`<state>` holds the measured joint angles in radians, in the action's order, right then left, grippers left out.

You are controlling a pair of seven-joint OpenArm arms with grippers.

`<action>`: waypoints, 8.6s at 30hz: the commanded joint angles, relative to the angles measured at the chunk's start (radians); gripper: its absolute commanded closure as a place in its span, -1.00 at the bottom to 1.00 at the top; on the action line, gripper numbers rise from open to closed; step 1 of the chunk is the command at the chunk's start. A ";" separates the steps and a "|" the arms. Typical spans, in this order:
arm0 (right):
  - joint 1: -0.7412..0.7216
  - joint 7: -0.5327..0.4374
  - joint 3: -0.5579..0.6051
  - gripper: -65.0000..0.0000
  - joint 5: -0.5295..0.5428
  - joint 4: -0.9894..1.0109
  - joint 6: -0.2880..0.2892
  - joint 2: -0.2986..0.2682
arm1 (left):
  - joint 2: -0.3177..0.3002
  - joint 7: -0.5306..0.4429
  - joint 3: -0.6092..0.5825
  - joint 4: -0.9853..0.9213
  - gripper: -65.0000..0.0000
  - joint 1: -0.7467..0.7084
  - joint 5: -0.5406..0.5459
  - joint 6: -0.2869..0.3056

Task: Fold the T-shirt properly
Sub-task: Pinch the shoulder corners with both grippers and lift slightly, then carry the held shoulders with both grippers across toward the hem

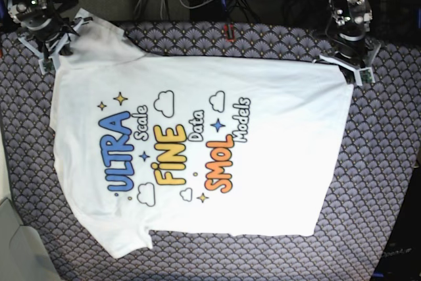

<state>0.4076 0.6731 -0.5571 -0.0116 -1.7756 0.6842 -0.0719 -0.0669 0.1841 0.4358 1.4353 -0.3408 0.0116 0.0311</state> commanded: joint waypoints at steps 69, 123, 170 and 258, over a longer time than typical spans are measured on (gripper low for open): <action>-0.100 0.046 -0.076 0.07 0.009 -0.143 0.014 0.001 | 0.017 0.383 -0.045 0.238 0.98 0.188 -0.019 -0.020; -0.137 0.046 0.081 0.08 0.011 -0.086 0.014 -0.027 | 0.026 0.389 -0.053 0.308 0.98 0.188 -0.019 -0.027; -0.428 0.087 0.134 1.00 0.005 0.020 0.014 -0.128 | 0.016 0.391 -0.053 0.184 0.98 0.417 -0.019 -0.026; -0.551 -0.068 0.306 0.04 -0.259 0.286 0.014 -0.193 | -0.043 0.105 -0.055 -0.347 -0.20 0.509 -0.011 -0.021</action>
<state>-0.1207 0.6243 -0.2459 -0.2768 -1.4708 0.7033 -0.2493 -0.1024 0.2863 0.3832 1.0771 0.1436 0.0074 0.0082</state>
